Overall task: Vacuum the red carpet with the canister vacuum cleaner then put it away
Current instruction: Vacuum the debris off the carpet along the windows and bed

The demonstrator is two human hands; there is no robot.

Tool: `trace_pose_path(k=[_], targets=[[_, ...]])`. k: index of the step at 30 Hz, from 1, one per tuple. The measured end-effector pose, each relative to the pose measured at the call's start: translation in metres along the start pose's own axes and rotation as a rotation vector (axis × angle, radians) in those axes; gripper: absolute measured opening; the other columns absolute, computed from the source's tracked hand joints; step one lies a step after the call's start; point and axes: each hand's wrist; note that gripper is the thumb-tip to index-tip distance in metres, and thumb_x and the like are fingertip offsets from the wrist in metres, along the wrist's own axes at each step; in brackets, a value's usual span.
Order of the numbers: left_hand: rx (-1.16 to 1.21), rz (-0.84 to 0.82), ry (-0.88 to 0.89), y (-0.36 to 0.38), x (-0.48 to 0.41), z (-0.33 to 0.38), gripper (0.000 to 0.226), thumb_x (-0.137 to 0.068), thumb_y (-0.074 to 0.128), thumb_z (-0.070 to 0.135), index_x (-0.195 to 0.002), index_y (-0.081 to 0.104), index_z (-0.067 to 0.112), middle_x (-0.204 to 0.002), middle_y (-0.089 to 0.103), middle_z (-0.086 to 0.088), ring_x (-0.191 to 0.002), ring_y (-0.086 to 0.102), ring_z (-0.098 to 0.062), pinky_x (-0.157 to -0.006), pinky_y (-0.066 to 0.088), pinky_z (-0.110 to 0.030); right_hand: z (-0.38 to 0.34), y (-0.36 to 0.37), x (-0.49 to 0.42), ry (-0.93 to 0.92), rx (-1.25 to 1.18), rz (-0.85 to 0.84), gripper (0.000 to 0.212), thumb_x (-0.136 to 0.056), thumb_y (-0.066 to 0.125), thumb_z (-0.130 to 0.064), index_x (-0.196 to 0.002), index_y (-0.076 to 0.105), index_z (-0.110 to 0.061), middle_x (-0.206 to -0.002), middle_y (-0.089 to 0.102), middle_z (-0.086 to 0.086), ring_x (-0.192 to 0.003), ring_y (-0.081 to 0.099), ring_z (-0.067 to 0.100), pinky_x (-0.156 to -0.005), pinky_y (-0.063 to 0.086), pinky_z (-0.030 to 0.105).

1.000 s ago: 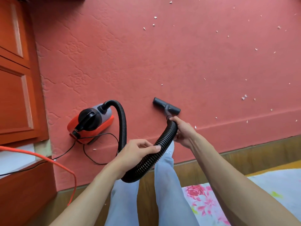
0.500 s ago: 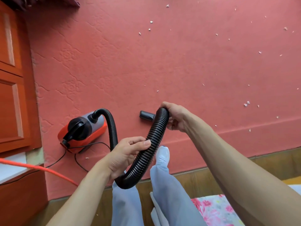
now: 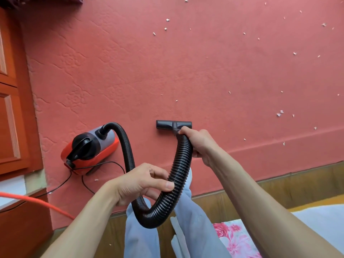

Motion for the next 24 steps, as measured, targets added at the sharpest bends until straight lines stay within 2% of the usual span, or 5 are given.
trace_pose_path(k=[7, 12, 15, 18, 24], targets=[[-0.020, 0.085, -0.031, -0.009, -0.003, -0.031, 0.028, -0.077, 0.082, 0.031, -0.092, 0.079, 0.007, -0.093, 0.074, -0.012, -0.088, 0.070, -0.028, -0.084, 0.057, -0.038, 0.030, 0.014, -0.011, 0.025, -0.048, 0.024, 0.025, -0.084, 0.068, -0.035, -0.083, 0.061, -0.011, -0.075, 0.058, 0.007, -0.070, 0.051, 0.021, -0.065, 0.041, 0.032], [0.008, 0.120, -0.059, -0.021, -0.012, -0.047, 0.028, -0.079, 0.083, 0.032, -0.092, 0.079, 0.008, -0.090, 0.075, -0.011, -0.087, 0.070, -0.028, -0.081, 0.059, -0.036, 0.049, 0.031, -0.034, 0.071, -0.197, -0.023, 0.026, -0.090, 0.066, -0.035, -0.088, 0.065, -0.009, -0.068, 0.061, 0.002, -0.055, 0.057, 0.013, -0.056, 0.048, 0.025], [0.024, 0.203, -0.062, -0.021, -0.022, -0.058, 0.030, -0.080, 0.081, 0.035, -0.096, 0.080, 0.008, -0.092, 0.077, -0.011, -0.081, 0.072, -0.021, -0.085, 0.060, -0.037, 0.055, 0.041, -0.052, 0.071, -0.249, 0.049, 0.023, -0.089, 0.068, -0.030, -0.085, 0.063, -0.008, -0.071, 0.063, 0.003, -0.059, 0.059, 0.014, -0.057, 0.049, 0.026], [0.086, 0.329, -0.065, -0.016, -0.035, -0.068, 0.030, -0.082, 0.079, 0.039, -0.096, 0.081, 0.012, -0.094, 0.079, -0.013, -0.088, 0.076, -0.030, -0.093, 0.059, -0.046, 0.057, 0.050, -0.073, 0.080, -0.256, 0.115, 0.025, -0.088, 0.070, -0.028, -0.091, 0.063, -0.004, -0.077, 0.065, 0.006, -0.065, 0.061, 0.018, -0.059, 0.051, 0.028], [0.123, 0.443, -0.025, -0.001, -0.055, -0.076, 0.029, -0.083, 0.079, 0.042, -0.088, 0.079, 0.014, -0.082, 0.078, -0.005, -0.077, 0.077, -0.024, -0.085, 0.061, -0.046, 0.055, 0.057, -0.101, 0.078, -0.201, 0.128, 0.042, -0.084, 0.073, -0.027, -0.106, 0.067, 0.007, -0.086, 0.067, 0.018, -0.071, 0.062, 0.027, -0.067, 0.050, 0.037]])
Point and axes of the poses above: each hand's wrist, its own x-axis away from the middle knuckle, its own y-axis out of the palm, z = x × y
